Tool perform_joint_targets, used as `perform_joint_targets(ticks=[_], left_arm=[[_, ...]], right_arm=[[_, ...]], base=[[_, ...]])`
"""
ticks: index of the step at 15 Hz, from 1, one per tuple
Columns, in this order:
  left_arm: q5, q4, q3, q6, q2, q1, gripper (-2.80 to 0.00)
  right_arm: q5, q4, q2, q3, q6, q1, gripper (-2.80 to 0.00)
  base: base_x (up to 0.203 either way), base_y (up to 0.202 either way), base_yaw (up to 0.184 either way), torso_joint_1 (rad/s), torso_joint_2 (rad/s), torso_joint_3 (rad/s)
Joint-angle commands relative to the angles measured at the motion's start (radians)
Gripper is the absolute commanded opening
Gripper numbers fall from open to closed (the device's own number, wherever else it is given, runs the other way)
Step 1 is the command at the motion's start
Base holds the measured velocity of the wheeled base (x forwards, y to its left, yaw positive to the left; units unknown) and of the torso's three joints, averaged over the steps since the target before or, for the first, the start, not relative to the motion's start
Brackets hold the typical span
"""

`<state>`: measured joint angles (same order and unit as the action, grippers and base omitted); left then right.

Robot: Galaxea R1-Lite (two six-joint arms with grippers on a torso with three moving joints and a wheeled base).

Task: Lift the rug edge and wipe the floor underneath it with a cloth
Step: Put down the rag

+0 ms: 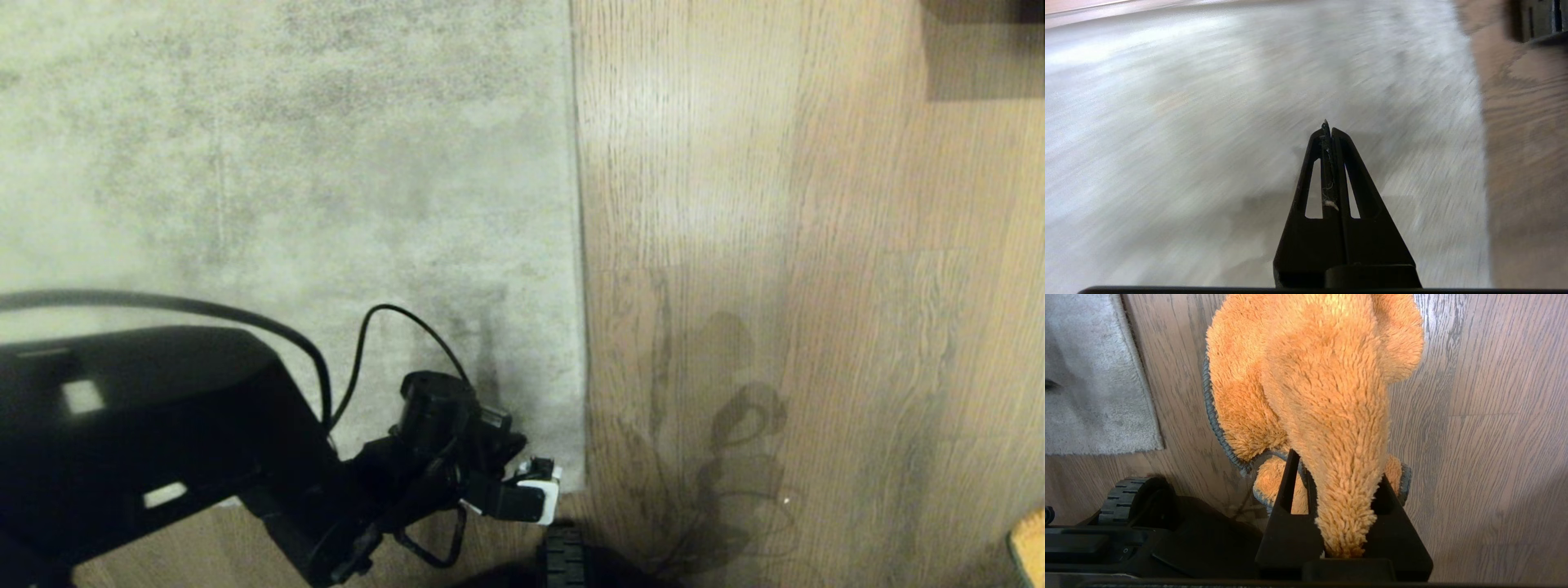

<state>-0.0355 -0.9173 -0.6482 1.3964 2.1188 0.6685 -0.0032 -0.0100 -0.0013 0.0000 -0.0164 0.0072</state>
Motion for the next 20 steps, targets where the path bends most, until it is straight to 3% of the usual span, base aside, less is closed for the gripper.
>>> perform_joint_targets(ticks=[1,5,8,13,16,20], left_arm=[[0.0,-0.004,0.083,-0.006,-0.206,-0.001,-2.8],[0.005,-0.001,0.3,-0.147,-0.505,-0.011,-2.8],[0.005,-0.006,0.406,-0.206,-0.685,-0.054,-2.8],[0.003,0.001,0.473,-0.276,-0.906,-0.098,-2.8],[0.003,0.002,0.527,-0.349,-1.037,-0.144,-2.8],[-0.008,0.062,0.629,-0.476,-1.266,-0.272,-2.8]], right_arm=[[0.0,-0.001,0.001,0.0,0.0,0.0,-2.8],[0.0,-0.001,0.001,0.0,0.0,0.0,-2.8],[0.0,-0.001,0.001,0.0,0.0,0.0,-2.8],[0.0,-0.001,0.001,0.0,0.0,0.0,-2.8],[0.0,-0.001,0.001,0.0,0.0,0.0,-2.8],[0.0,-0.001,0.001,0.0,0.0,0.0,-2.8]], base=[[0.0,0.0,0.0,0.0,0.0,0.0],[0.0,0.0,0.0,0.0,0.0,0.0],[0.0,0.0,0.0,0.0,0.0,0.0],[0.0,0.0,0.0,0.0,0.0,0.0],[0.0,0.0,0.0,0.0,0.0,0.0],[0.0,0.0,0.0,0.0,0.0,0.0]])
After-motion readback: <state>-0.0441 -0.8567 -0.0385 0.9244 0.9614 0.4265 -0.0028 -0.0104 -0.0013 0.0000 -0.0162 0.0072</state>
